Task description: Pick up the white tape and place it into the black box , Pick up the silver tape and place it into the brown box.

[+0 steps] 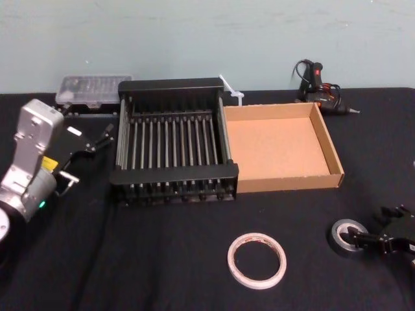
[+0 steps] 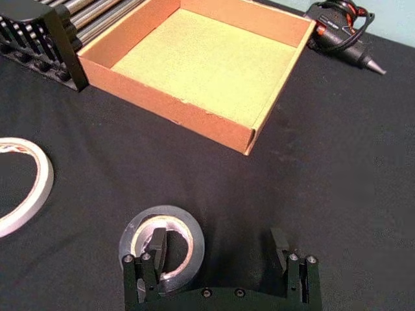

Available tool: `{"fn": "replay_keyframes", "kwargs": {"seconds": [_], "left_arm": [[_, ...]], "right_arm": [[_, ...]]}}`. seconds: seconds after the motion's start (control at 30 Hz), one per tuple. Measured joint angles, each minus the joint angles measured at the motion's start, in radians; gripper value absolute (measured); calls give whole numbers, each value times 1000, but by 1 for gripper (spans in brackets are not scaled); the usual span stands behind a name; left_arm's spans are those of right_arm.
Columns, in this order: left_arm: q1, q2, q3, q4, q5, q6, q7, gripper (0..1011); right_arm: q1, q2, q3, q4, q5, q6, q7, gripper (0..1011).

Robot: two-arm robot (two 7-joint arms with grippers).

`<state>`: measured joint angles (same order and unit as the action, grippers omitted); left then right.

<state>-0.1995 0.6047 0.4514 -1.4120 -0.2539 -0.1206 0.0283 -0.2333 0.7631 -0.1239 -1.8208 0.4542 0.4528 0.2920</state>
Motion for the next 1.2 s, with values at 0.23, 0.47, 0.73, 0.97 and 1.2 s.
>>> {"fn": "replay_keyframes", "kwargs": {"seconds": [0.23, 0.47, 0.73, 0.97, 1.2], "left_arm": [[0, 0, 0, 0, 0, 0, 0, 1001], [0, 0, 0, 0, 0, 0, 0, 1001], [0, 0, 0, 0, 0, 0, 0, 1001], [0, 0, 0, 0, 0, 0, 0, 1001], [0, 0, 0, 0, 0, 0, 0, 1001]], "right_arm": [[12, -14, -3, 15, -12, 10, 11, 1002], [20, -24, -5, 25, -19, 15, 22, 1002], [21, -25, -4, 25, -20, 17, 23, 1002], [21, -25, -4, 25, -20, 16, 22, 1002], [20, -24, -4, 24, -20, 16, 21, 868]]}}
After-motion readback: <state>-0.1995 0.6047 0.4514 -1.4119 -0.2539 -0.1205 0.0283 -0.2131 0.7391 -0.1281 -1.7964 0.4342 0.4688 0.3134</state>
